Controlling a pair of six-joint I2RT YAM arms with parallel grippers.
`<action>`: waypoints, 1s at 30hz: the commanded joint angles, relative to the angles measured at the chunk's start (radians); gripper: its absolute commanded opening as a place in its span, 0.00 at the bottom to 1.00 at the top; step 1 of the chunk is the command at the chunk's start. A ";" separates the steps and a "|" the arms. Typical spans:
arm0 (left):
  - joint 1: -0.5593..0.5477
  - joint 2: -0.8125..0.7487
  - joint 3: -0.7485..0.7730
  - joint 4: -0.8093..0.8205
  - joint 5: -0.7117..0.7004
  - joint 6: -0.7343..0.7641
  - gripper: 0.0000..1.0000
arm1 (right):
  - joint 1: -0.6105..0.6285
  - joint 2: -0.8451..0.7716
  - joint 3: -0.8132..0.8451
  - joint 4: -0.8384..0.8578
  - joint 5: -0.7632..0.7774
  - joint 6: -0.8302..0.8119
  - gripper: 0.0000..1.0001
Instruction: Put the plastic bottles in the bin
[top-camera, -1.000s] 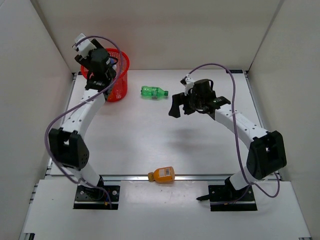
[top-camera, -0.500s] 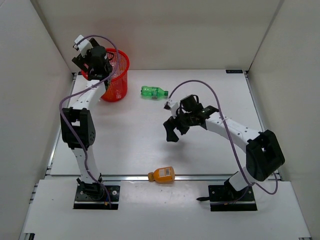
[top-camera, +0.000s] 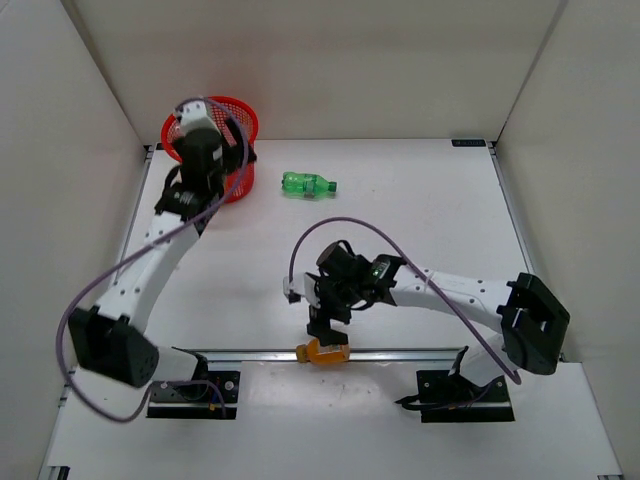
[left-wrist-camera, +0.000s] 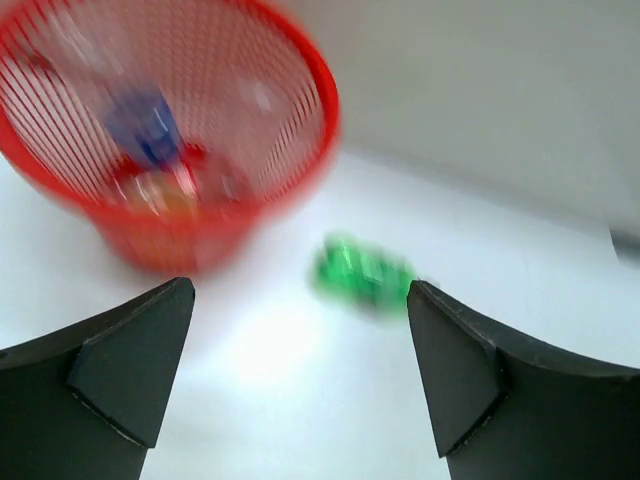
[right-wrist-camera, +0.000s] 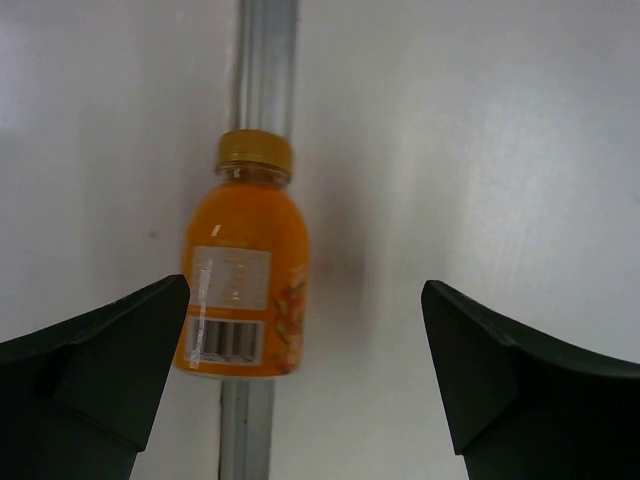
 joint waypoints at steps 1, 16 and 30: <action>-0.025 -0.190 -0.226 -0.237 0.228 -0.072 0.99 | 0.047 -0.028 -0.027 0.009 -0.022 -0.009 0.99; -0.042 -0.723 -0.580 -0.579 0.361 -0.180 0.99 | 0.098 -0.140 -0.358 0.360 0.048 0.218 0.98; -0.056 -0.774 -0.539 -0.684 0.340 -0.169 0.99 | 0.119 -0.025 -0.280 0.323 0.023 0.129 0.68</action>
